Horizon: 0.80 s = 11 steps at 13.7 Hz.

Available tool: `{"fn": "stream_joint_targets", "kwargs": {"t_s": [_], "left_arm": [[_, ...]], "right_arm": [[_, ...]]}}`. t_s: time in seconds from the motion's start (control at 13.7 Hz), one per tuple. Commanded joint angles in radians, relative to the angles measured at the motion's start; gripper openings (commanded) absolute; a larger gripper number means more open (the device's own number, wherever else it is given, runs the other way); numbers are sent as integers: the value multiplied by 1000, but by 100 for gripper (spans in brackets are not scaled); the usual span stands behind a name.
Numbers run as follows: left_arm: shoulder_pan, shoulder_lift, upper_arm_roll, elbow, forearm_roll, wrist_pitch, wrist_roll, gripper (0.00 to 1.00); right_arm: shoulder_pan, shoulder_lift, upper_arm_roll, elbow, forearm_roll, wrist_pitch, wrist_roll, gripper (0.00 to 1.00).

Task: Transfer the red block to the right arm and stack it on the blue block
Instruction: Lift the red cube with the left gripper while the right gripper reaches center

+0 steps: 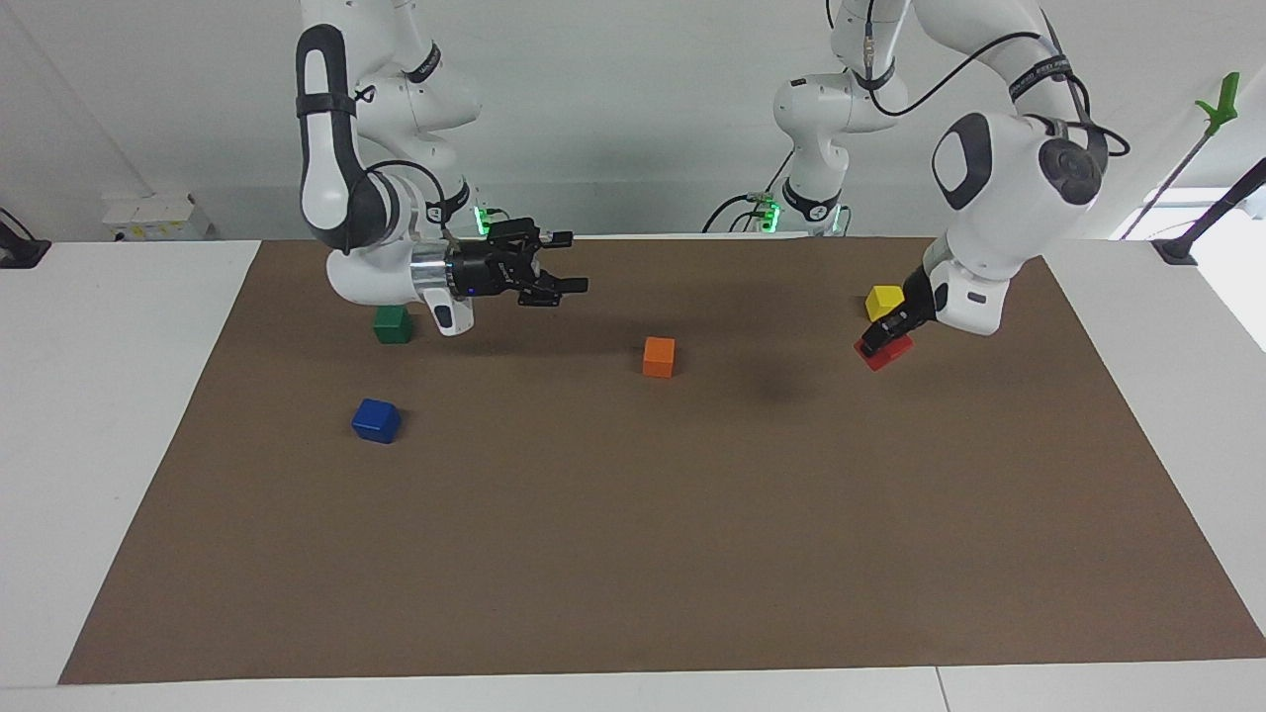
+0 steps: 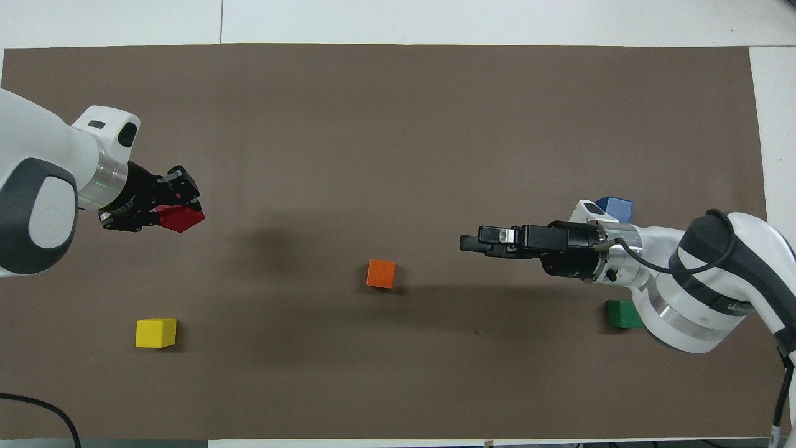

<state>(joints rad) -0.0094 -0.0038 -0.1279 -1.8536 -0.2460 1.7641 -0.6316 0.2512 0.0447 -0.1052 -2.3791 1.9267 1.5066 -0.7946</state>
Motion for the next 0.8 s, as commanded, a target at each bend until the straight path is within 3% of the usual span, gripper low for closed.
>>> {"fn": "stream_joint_targets", "kwargs": {"t_s": [0.0,0.37,0.73], "left_arm": [[-21,-96,-47,-16,-105,-37,-252,4],[-23,-117,-203,-22,-321,35,-814,4],[-85,-125,-219,-35,-418,104,-1132,3]], "right_arm": [[-1,101,2,-5,86,-174,-54,100],[100,220,1,-17,267,-408,-58,100],[137,300,2,-12,276,-542,-77,100]]}}
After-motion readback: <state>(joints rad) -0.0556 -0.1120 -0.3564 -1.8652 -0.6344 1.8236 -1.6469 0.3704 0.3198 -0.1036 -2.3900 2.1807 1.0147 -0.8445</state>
